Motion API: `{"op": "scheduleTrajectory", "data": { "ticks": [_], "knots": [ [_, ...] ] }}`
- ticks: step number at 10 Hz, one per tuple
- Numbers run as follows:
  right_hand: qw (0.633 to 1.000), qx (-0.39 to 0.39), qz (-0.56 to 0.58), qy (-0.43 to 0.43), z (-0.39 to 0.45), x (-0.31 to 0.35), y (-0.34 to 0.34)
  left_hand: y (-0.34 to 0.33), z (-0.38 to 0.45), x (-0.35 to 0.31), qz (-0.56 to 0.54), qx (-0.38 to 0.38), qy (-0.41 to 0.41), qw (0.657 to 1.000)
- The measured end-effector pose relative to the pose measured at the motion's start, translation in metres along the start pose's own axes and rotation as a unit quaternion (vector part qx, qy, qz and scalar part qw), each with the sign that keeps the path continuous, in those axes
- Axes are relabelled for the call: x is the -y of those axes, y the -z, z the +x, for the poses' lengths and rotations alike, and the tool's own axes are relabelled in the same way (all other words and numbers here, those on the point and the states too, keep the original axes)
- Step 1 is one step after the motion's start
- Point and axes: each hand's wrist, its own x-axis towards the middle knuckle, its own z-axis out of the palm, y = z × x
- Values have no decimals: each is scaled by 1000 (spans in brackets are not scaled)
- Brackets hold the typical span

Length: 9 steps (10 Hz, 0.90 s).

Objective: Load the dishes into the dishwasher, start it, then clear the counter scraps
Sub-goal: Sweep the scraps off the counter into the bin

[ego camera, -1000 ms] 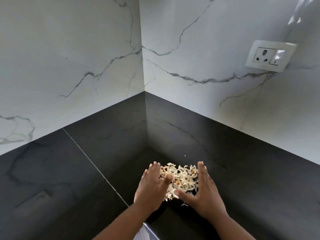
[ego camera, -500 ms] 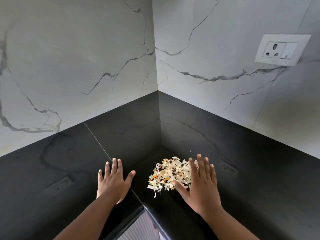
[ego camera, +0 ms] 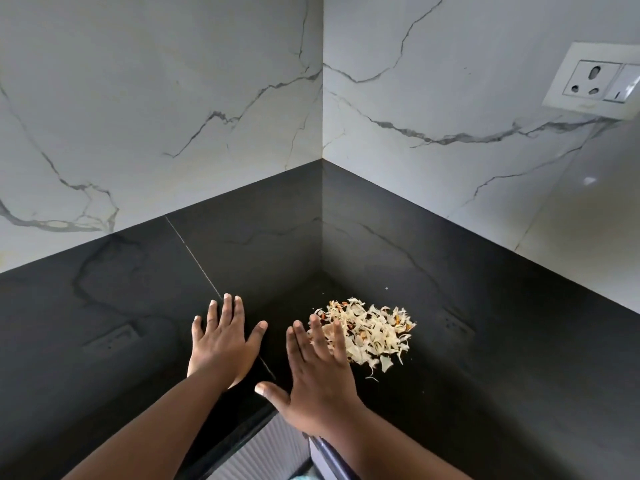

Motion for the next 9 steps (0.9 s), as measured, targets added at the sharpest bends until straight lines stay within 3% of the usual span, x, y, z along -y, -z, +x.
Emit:
{"op": "scheduleTrajectory", "data": {
  "ticks": [1, 2, 3, 4, 5, 7, 8, 9],
  "knots": [
    [999, 2, -6, -33, -3, -14, 8, -1, 0, 1, 0, 0, 0, 1000],
    [991, -117, 48, -37, 2, -43, 18, -2, 0, 1, 5, -5, -1, 1000],
    [969, -187, 137, -91, 16, -96, 35, -2, 0, 0, 6, -10, -3, 1000],
    [953, -50, 248, -169, 26, -156, 45, -3, 0, 1, 8, -9, -4, 1000],
    [943, 23, 279, -179, 27, -178, 41, -3, 0, 1, 6, -11, -5, 1000],
    [925, 29, 370, -76, 30, -160, 28, -2, 0, 1, 3, -7, -9, 1000],
    [900, -38, 426, -82, 40, -164, 43, -2, 1, 2, 2, -7, -9, 1000],
    [924, -58, 366, -95, 59, -153, 51, -3, 0, 1, 2, -8, -7, 1000]
  ]
}}
